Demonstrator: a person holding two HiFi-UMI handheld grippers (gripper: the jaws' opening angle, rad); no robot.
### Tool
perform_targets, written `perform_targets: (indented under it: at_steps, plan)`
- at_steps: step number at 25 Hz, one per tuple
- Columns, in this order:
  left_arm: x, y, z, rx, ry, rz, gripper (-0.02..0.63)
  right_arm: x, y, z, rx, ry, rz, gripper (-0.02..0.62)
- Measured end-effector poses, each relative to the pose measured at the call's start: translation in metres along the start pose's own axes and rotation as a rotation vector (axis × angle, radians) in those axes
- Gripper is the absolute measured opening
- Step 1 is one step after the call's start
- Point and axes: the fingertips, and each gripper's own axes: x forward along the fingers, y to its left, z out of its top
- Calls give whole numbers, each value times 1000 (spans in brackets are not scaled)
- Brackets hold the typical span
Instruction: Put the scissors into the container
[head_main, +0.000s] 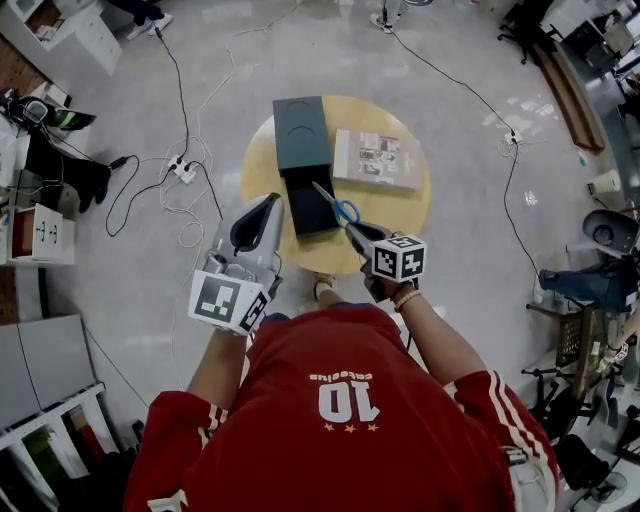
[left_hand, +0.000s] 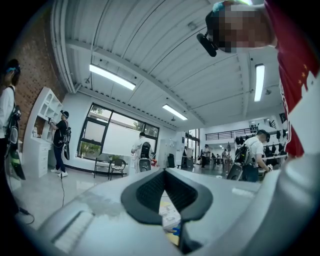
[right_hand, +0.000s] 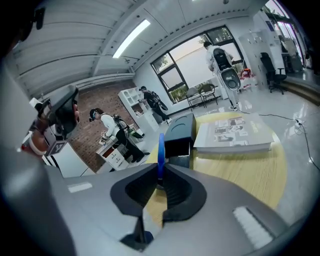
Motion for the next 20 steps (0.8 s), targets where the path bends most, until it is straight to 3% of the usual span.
perform_targets:
  at_steps: [15, 20]
  plan:
    - [15, 6, -10, -8, 39, -2, 2, 50, -48, -41, 111, 139, -61, 34]
    - [20, 12, -14, -13, 49, -2, 2, 62, -52, -46, 174, 154, -39, 34]
